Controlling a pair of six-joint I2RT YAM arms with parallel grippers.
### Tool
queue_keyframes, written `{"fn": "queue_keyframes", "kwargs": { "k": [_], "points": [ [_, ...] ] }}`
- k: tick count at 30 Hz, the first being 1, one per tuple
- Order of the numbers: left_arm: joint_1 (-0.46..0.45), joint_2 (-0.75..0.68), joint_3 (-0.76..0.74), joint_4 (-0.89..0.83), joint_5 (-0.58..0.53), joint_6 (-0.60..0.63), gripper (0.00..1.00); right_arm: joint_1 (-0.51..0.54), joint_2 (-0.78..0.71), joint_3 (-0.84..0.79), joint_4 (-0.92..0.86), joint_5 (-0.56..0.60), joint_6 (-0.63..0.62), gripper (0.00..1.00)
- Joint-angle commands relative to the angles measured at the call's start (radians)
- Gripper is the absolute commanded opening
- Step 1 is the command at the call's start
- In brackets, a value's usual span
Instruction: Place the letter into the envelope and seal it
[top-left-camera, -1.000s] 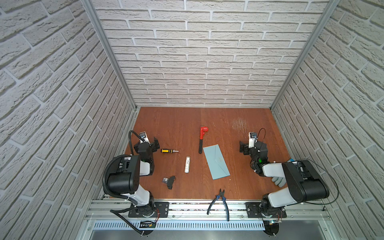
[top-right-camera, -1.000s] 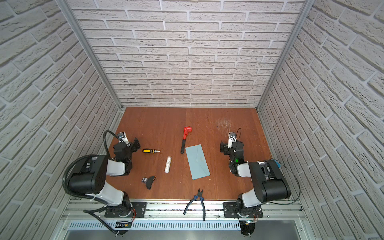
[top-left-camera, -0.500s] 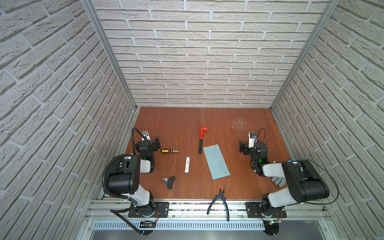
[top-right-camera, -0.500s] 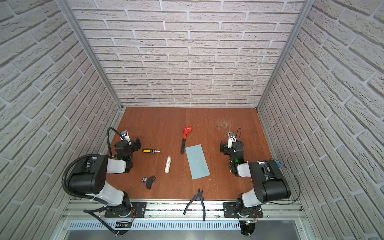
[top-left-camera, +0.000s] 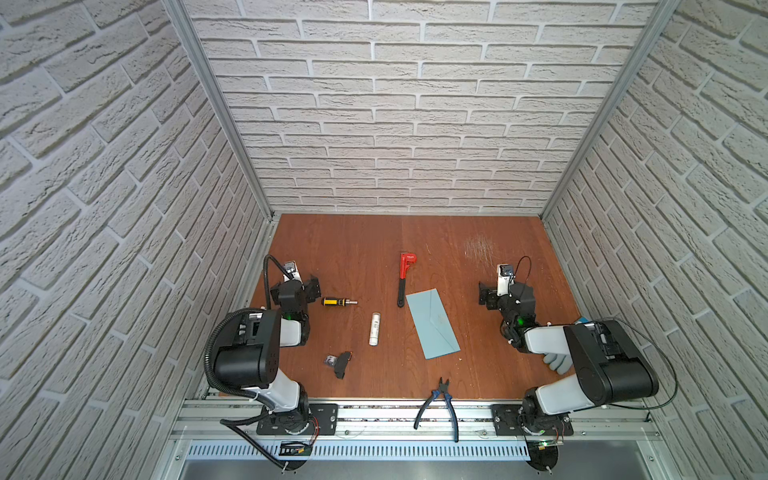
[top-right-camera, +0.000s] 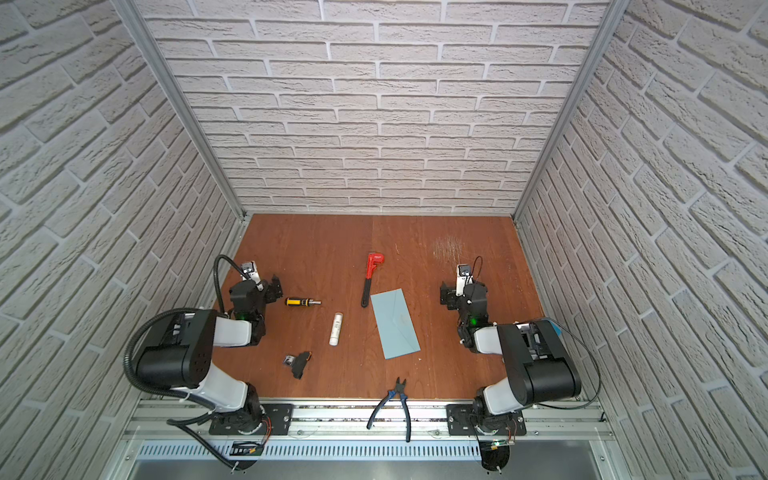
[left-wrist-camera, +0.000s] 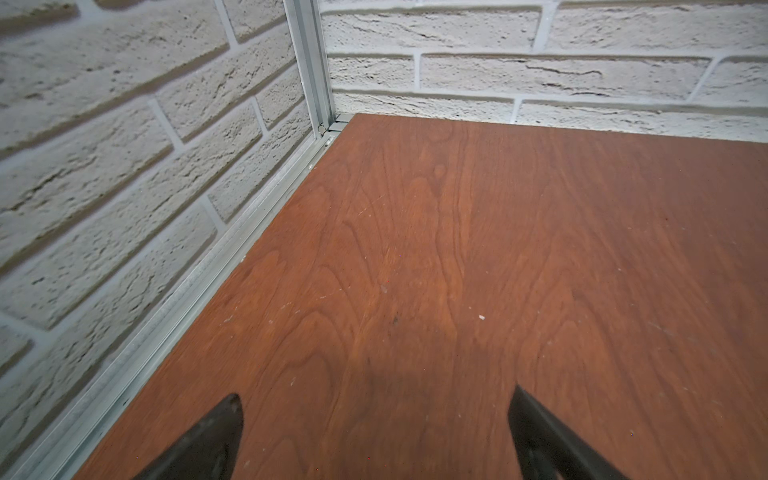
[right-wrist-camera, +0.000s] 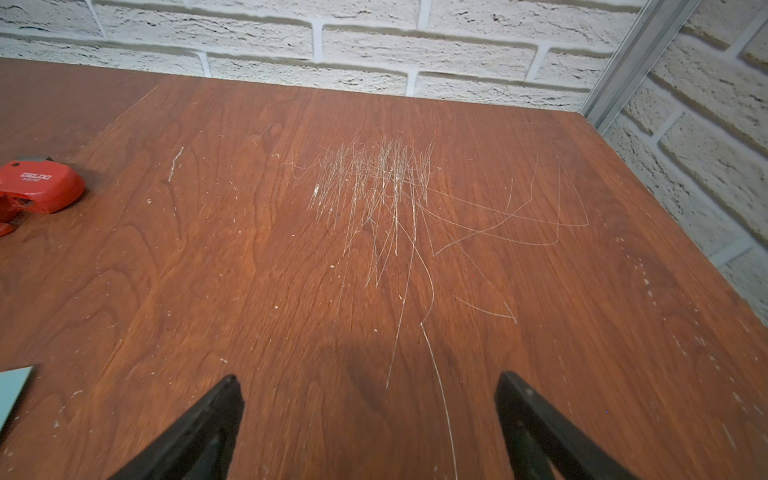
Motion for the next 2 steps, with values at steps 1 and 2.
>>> {"fn": "queue_keyframes", "kwargs": {
  "k": [1, 2],
  "points": [
    [-0.002, 0.005, 0.006, 0.033, -0.011, 0.010, 0.98, -0.002, -0.021, 0.020, 0.024, -0.001, 0.003, 0.96],
    [-0.002, 0.004, 0.006, 0.032, -0.011, 0.009, 0.98, -0.003, -0.020, 0.020, 0.024, -0.001, 0.003, 0.96]
  ]
}}
